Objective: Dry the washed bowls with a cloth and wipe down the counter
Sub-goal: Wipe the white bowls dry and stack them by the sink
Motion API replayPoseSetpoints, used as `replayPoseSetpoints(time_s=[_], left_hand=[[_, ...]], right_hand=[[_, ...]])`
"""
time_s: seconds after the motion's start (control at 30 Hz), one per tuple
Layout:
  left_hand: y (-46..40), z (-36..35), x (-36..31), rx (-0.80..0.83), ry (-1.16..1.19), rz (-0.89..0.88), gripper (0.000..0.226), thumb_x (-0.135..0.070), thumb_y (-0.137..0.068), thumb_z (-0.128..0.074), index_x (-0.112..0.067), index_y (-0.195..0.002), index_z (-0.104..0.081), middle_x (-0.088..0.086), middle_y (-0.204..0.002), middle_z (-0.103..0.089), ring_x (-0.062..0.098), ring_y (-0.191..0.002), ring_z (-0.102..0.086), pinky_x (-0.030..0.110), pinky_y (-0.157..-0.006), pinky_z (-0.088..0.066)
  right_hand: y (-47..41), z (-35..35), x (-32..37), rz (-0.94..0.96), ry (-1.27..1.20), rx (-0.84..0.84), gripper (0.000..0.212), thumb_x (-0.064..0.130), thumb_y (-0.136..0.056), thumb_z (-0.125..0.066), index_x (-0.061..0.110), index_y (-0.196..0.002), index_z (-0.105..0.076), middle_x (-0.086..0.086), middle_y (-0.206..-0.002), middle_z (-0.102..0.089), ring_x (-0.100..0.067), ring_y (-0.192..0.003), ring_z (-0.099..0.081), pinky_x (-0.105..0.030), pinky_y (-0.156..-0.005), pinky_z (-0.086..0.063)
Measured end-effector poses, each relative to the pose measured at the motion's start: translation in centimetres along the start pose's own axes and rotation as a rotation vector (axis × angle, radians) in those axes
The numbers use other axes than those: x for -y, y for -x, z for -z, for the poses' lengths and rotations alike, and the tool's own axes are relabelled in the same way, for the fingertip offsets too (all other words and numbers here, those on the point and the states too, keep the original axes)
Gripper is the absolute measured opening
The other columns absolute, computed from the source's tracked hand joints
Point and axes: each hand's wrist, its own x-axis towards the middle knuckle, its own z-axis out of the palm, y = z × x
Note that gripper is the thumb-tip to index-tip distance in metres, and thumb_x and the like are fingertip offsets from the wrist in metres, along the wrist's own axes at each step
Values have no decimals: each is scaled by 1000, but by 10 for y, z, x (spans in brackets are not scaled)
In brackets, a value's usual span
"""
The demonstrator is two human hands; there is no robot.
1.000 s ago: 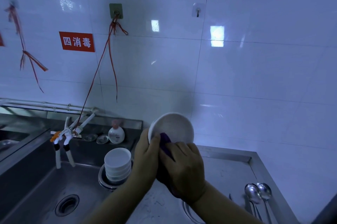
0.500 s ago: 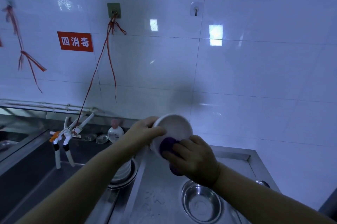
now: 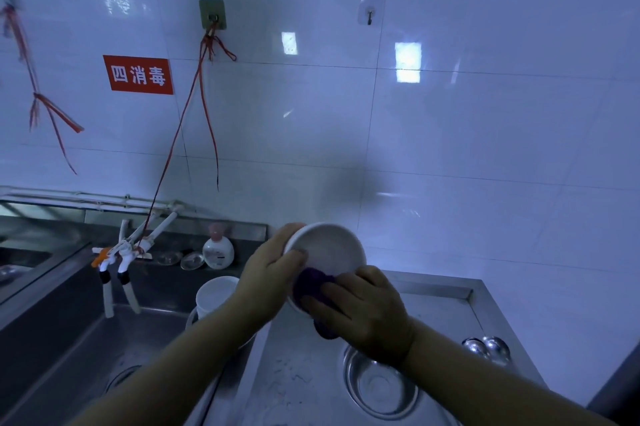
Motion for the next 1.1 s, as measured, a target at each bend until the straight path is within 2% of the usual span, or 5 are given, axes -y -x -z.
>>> replayPoseSetpoints(time_s=[0.2, 0.4, 0.57, 0.8, 1.1], left_hand=[[-18, 18, -18, 395, -192, 191, 41, -23, -64, -49, -17, -102, -65, 13, -98, -63, 26, -87, -57, 36, -71, -44], [-3, -4, -2, 14, 174, 162, 36, -19, -76, -64, -22, -111, -56, 8, -104, -61, 27, -96, -59, 35, -74, -53], [11, -34, 7, -219, 246, -24, 27, -17, -87, -48, -34, -108, -49, -18, -96, -59, -3, -87, -57, 12, -69, -48], [5, -14, 10, -90, 89, -7, 39, -19, -71, -41, -26, -106, -57, -4, -93, -61, 19, -86, -56, 34, -68, -47], [-13, 15, -9, 391, -115, 195, 43, -25, -68, -51, -23, -110, -62, 6, -100, -64, 26, -90, -60, 30, -69, -48]], right_hand=[[5, 4, -28, 285, -73, 55, 9, 18, -89, -67, 23, -96, -68, 0, -78, -66, -18, -66, -60, -28, -62, -43], [-10, 0, -17, -85, 43, 33, 12, 22, -89, -66, 17, -95, -75, -4, -82, -71, -19, -67, -62, -30, -63, -47], [-19, -3, 13, -332, 10, -8, 22, 27, -83, -71, 12, -99, -74, -6, -85, -72, -21, -71, -62, -32, -68, -46], [1, 0, -2, -37, 42, 34, 17, 19, -89, -66, 18, -105, -72, -4, -89, -72, -18, -71, -64, -30, -63, -50], [12, 10, -29, 230, -23, 87, 8, 16, -87, -68, 22, -90, -71, -2, -74, -65, -20, -63, -59, -29, -59, -42]])
